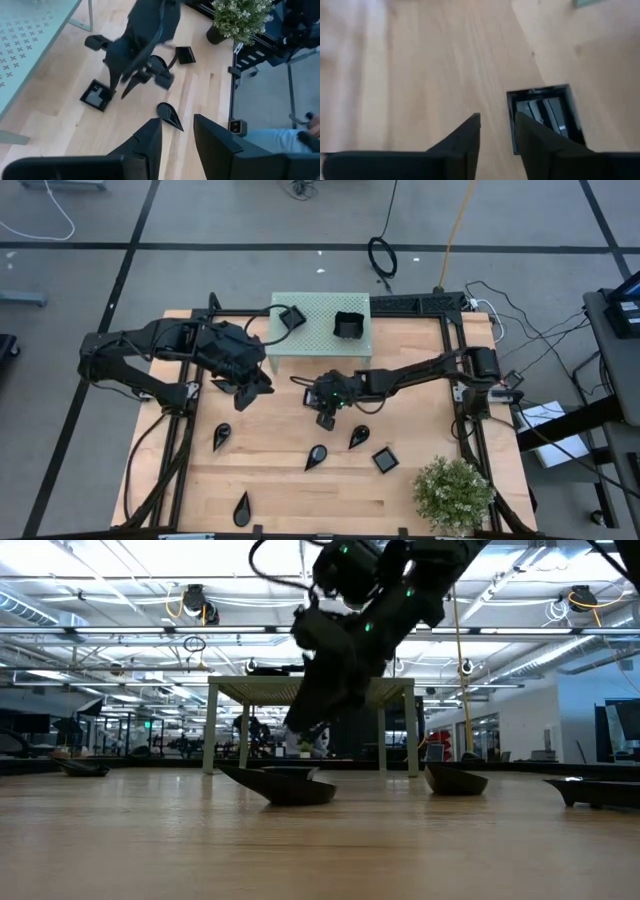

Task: Pick & Place Mini shaped plates
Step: Stack the black square plate on top of the other black square plate on the shelf

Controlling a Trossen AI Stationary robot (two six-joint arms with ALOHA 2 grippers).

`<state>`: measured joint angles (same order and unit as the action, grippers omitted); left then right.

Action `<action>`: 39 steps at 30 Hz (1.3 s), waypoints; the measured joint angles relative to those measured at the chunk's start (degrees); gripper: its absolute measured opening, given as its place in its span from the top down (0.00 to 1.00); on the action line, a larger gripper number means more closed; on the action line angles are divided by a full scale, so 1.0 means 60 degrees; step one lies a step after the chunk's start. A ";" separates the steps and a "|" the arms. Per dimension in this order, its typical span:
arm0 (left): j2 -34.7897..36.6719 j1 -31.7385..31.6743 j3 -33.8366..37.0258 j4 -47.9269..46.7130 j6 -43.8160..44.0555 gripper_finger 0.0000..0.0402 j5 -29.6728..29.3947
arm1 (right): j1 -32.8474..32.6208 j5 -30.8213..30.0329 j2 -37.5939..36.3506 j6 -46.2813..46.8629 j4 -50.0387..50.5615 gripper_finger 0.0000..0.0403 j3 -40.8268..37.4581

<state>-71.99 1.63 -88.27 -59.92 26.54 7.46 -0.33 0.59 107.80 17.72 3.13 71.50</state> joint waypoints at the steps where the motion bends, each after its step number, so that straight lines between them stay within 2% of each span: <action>1: -0.0013 0.0000 0.0000 -0.0004 -0.0150 0.71 -0.0002 | -0.0028 -0.0009 -0.0218 0.0112 0.0106 0.71 0.0000; 9: -0.0902 0.0464 0.0007 -0.0066 -0.2040 0.71 -0.0004 | -0.0600 -0.0217 -0.2755 0.0220 0.2519 0.72 -0.0003; 14: -0.1840 0.0757 0.0007 -0.0008 -0.3408 0.71 -0.0133 | -0.1064 -0.1532 -0.4335 0.0215 0.4057 0.75 0.0000; 18: -0.2672 0.0834 0.0007 0.0015 -0.4093 0.71 -0.0807 | -0.1282 -0.2415 -0.5463 0.0350 0.5211 0.75 0.0000; 23: -0.3718 0.0692 0.0007 0.0005 -0.4340 0.71 -0.1369 | -0.1251 -0.2814 -0.6602 0.0644 0.6533 0.71 -0.0007; 27: -0.4533 0.0470 0.0007 0.0033 -0.4346 0.70 -0.1376 | -0.1195 -0.2897 -0.7256 0.0629 0.7155 0.67 -0.0007; 32: -0.5535 0.0209 0.0007 0.0085 -0.4747 0.64 -0.1288 | -0.1196 -0.2879 -0.7701 0.0560 0.7773 0.63 -0.0007; 39: -0.6628 -0.0034 0.0007 0.0952 -0.5480 0.55 -0.1265 | -0.1192 -0.2847 -0.7913 0.0131 0.8769 0.62 -0.0011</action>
<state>-111.76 1.42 -88.23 -54.21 -6.33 -0.13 -7.49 -16.49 60.32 18.51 55.75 71.44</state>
